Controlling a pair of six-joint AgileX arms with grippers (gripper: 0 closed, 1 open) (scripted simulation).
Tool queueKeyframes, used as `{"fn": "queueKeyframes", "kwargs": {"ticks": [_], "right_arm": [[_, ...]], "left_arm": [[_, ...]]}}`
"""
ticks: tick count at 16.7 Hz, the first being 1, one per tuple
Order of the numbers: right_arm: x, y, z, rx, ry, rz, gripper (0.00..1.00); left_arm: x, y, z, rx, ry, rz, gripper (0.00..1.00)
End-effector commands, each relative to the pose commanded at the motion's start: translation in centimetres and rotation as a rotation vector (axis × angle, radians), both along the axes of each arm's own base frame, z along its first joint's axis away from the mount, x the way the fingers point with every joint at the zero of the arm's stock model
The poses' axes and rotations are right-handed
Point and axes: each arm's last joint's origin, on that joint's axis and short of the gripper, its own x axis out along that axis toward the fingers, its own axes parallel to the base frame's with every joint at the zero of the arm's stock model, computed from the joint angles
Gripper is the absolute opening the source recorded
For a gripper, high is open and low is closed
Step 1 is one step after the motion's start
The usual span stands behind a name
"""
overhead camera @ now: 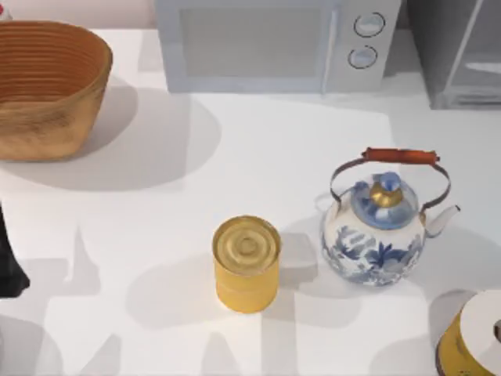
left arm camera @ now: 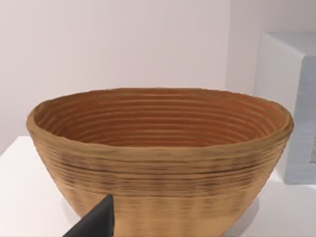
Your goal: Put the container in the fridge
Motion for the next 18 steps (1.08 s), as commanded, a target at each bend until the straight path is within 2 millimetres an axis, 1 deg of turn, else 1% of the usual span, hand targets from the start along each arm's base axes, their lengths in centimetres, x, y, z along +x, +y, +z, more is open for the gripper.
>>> {"fn": "queueKeyframes", "kwargs": {"ticks": [3,7,18], "right_arm": [[0.04,0.43,-0.20,0.000,0.000,-0.001,1.00],[0.05,0.45,-0.16,0.000,-0.001,0.000,1.00],[0.05,0.45,-0.16,0.000,-0.001,0.000,0.18]], "left_arm": [[0.00,0.00,0.00,0.000,0.000,0.000,1.00],[0.00,0.00,0.00,0.000,0.000,0.000,1.00],[0.00,0.00,0.00,0.000,0.000,0.000,1.00]]}}
